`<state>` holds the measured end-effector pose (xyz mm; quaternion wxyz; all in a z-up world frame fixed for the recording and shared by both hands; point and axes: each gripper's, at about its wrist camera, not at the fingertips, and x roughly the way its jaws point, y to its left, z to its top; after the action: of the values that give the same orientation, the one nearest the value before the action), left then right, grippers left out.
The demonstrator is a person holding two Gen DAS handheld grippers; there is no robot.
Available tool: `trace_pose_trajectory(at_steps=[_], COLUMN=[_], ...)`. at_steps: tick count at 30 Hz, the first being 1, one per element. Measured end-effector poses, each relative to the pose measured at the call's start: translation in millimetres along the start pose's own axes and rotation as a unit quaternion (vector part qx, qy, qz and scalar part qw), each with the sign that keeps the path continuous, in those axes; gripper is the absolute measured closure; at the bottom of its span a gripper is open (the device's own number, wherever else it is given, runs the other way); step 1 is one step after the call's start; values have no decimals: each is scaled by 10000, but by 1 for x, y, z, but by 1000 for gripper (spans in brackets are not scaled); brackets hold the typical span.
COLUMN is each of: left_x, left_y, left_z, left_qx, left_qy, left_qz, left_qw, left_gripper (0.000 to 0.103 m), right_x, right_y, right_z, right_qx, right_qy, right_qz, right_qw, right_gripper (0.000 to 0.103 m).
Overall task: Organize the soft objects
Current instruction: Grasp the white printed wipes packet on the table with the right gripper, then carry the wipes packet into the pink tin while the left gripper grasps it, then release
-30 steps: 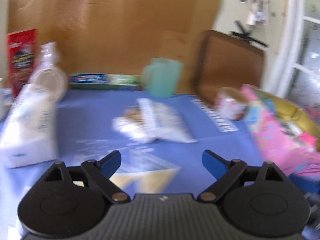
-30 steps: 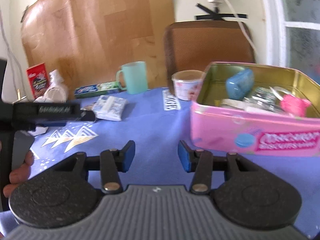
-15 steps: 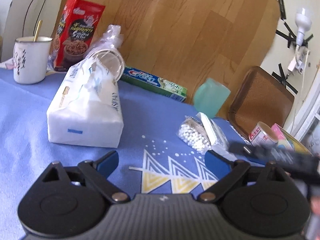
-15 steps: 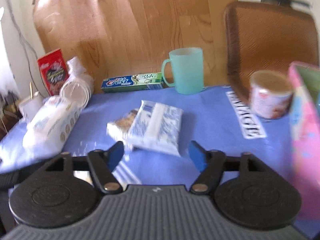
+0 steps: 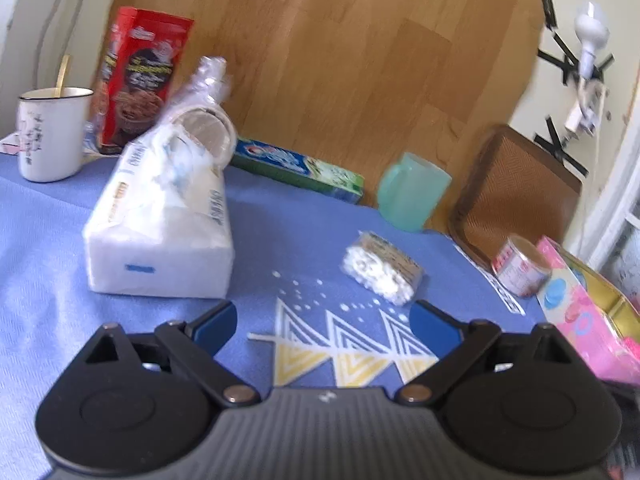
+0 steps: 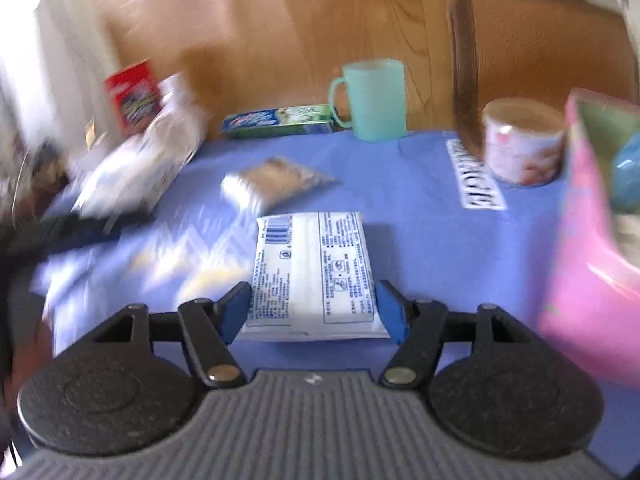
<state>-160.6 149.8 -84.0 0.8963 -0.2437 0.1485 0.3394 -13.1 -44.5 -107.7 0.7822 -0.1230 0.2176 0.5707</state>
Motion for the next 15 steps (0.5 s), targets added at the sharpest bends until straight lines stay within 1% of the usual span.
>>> trace_pose_trajectory(at_steps=[3, 4, 5, 6, 7, 8, 10, 11, 12, 13, 14, 15], left_x=[5, 4, 1, -2, -4, -7, -10, -9, -7, -6, -6, -3], left_y=[-7, -12, -19, -28, -39, -54, -79, -91, -101, -111, -119, -125], left_z=[0, -2, -5, -9, -14, -19, -29, -35, -41, -45, -48, -49], left_qx=[74, -14, -146, -191, -140, -4, 278, 400, 471, 620, 782, 864], left_qy=[451, 606, 763, 911, 1043, 1154, 1404, 1598, 1781, 1747, 1749, 1768], left_qz=[-599, -826, -1119, -1369, -1556, -1660, -1707, -1709, -1699, -1603, -1533, -1527], left_qw=[9972, 9947, 9907, 9862, 9822, 9794, 9749, 9714, 9681, 9695, 9694, 9685], left_gripper=[5, 5, 5, 5, 5, 5, 15, 18, 26, 29, 35, 45], right_x=[-37, -45, -51, -51, -51, -51, -47, -43, -42, -42, -42, -43], right_y=[3, 3, 3, 1, -2, -3, -5, -5, -4, -2, 0, 1], right_z=[-31, -37, -43, -45, -48, -50, -50, -47, -47, -47, -49, -50], right_qx=[-289, -323, -328, -304, -264, -216, -182, -209, -251, -279, -315, -345], right_qy=[-189, -258, -318, -343, -362, -394, -400, -418, -451, -486, -533, -584], right_qz=[-195, -268, -340, -383, -358, -328, -301, -291, -259, -255, -235, -210], right_qw=[9992, 9988, 9984, 9982, 9984, 9984, 9986, 9985, 9983, 9981, 9978, 9975], right_gripper=[32, 31, 27, 26, 25, 25, 25, 28, 29, 30, 31, 32])
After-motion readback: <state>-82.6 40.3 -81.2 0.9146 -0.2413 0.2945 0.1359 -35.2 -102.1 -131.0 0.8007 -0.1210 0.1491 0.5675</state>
